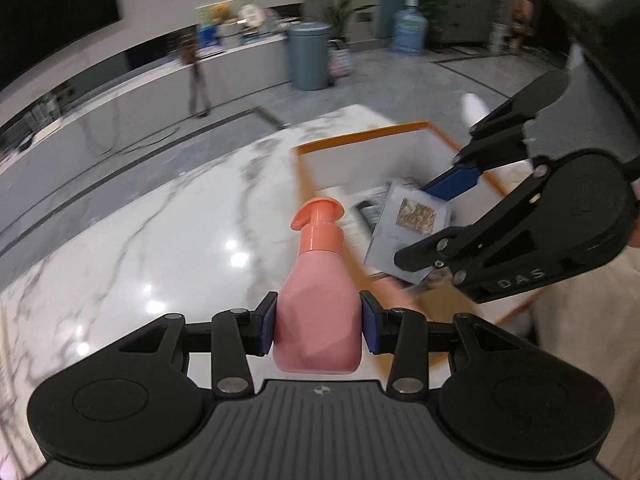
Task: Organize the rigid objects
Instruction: 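Carry the soap bottle and clear cube over the shoebox and lower them in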
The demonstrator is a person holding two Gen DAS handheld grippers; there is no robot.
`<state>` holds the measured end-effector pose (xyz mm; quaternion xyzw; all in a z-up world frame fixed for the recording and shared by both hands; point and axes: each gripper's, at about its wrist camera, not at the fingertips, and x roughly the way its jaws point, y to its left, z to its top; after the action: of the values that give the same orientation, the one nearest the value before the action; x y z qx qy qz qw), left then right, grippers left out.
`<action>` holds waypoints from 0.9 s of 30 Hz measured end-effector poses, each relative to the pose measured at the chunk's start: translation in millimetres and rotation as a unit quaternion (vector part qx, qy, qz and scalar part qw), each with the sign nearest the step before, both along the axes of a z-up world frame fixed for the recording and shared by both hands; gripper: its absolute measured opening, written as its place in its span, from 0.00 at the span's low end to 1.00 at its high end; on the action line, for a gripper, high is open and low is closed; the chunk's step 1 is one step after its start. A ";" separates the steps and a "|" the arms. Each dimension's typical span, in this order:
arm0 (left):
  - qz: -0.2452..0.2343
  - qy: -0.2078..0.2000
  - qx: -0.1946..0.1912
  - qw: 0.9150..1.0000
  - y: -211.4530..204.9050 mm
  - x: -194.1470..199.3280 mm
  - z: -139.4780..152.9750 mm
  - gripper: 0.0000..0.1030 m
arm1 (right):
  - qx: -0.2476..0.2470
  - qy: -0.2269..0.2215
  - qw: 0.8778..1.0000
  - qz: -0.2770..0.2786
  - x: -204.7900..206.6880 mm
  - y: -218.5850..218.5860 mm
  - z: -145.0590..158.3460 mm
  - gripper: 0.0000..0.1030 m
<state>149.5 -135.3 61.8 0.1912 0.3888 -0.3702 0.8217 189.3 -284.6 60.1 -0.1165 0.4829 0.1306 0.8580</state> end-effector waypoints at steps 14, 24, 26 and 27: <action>-0.055 0.078 -0.014 0.995 -93.6 1.4 -49.3 0.46 | -0.067 0.107 0.992 -0.008 -23.1 -82.1 -54.3 0.45; -0.059 0.094 0.003 0.994 -114.3 13.5 -74.5 0.46 | -0.102 0.220 0.967 0.078 -1.8 -84.8 -98.3 0.45; -0.058 0.100 0.000 0.993 -114.3 15.1 -77.5 0.46 | -0.106 0.238 0.961 0.092 2.5 -83.8 -105.4 0.45; -0.058 0.104 -0.001 0.993 -114.8 15.5 -79.2 0.46 | -0.108 0.247 0.958 0.095 5.1 -83.2 -109.4 0.45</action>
<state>165.0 -250.1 -17.4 0.1731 0.4597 -0.4358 0.7541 194.4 -367.8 -49.3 -0.2182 0.6777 0.1831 0.6780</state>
